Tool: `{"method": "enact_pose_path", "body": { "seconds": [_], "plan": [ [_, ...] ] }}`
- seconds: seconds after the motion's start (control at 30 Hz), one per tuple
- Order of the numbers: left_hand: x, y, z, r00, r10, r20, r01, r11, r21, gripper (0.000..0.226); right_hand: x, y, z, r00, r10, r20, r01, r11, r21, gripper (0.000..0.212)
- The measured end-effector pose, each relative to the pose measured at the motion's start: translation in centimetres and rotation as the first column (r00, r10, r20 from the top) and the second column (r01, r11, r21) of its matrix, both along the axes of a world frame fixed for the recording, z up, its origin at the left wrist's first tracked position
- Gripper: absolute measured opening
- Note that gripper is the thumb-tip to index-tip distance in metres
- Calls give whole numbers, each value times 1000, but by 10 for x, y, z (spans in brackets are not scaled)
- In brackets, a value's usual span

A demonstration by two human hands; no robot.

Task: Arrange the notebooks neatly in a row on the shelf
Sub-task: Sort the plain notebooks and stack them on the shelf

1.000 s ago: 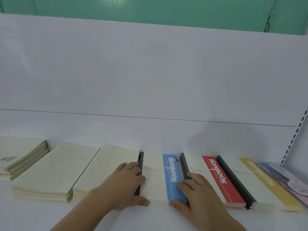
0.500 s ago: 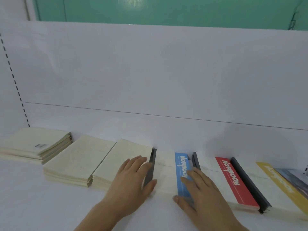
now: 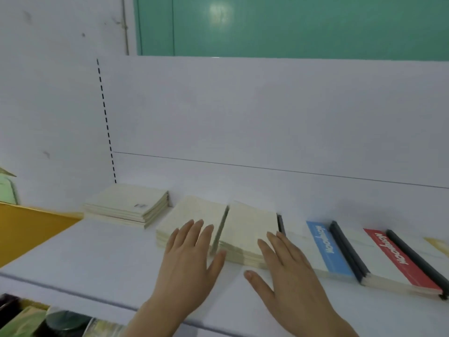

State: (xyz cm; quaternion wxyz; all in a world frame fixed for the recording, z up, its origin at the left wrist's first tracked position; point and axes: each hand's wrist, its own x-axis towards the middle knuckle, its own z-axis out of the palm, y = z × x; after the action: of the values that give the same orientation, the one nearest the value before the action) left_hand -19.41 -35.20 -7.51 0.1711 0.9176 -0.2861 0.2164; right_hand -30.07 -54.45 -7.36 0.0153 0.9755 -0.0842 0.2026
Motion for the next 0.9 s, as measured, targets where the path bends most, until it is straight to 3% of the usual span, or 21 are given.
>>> {"method": "enact_pose_path", "body": {
  "seconds": [0.13, 0.27, 0.4, 0.9],
  "plan": [
    [15, 78, 4, 999, 28, -15, -28, 999, 28, 67, 25, 80, 2, 1000, 17, -17, -16, 999, 33, 71],
    [36, 147, 1, 995, 76, -64, -73, 996, 49, 75, 53, 147, 3, 989, 135, -56, -125, 981, 145, 82],
    [61, 197, 2, 989, 127, -81, -123, 991, 51, 71, 85, 197, 10, 987, 141, -83, -130, 984, 118, 87],
    [191, 235, 1, 980, 166, -108, -157, 984, 87, 65, 272, 232, 9, 980, 176, -91, -171, 983, 66, 64]
  ]
}}
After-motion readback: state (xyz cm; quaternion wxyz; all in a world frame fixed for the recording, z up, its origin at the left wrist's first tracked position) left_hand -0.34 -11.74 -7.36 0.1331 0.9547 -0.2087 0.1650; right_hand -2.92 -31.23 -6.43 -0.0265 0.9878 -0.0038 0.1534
